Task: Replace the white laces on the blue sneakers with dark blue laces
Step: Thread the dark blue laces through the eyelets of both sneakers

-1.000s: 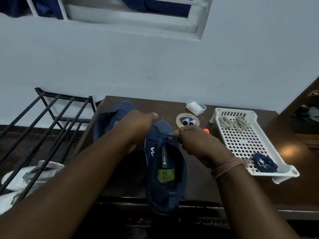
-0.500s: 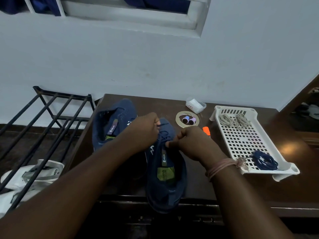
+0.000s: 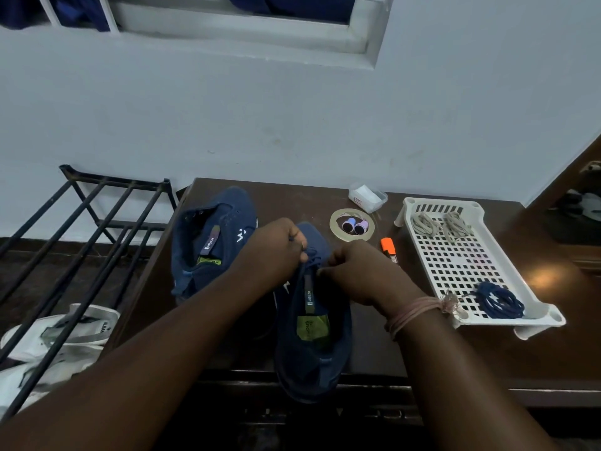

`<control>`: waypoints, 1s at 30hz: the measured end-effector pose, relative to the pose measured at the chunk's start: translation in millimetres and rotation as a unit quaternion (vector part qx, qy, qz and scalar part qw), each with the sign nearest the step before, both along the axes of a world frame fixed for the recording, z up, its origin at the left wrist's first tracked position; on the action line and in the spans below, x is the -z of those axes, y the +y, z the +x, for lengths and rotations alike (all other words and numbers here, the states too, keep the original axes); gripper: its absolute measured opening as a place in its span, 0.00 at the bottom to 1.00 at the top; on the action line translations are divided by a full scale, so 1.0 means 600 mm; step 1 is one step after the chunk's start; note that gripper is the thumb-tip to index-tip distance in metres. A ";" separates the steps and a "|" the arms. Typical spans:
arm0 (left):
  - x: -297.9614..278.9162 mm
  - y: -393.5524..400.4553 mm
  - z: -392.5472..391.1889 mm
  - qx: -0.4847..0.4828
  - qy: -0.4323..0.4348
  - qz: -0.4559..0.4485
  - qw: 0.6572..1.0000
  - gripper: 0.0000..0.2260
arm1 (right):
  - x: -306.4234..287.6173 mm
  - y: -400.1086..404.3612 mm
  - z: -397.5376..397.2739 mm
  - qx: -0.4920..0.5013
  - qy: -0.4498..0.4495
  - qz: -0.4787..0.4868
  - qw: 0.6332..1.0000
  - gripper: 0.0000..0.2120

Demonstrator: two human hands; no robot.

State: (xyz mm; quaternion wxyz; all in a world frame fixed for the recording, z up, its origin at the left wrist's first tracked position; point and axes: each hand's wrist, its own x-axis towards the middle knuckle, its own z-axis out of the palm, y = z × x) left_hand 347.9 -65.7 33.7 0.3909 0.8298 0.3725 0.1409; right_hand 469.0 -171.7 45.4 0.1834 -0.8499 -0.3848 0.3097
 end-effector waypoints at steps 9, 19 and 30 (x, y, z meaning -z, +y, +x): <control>0.020 -0.001 0.002 0.000 -0.014 0.013 1.000 0.03 | 0.034 -0.006 0.039 0.120 0.158 0.024 0.980 0.07; 0.030 -0.009 0.009 0.042 0.000 0.100 0.994 0.05 | 0.043 -0.004 0.047 0.122 0.200 0.018 0.972 0.05; 0.038 -0.021 0.010 0.033 -0.014 0.126 0.991 0.06 | 0.031 -0.003 0.038 0.149 0.221 0.026 0.963 0.07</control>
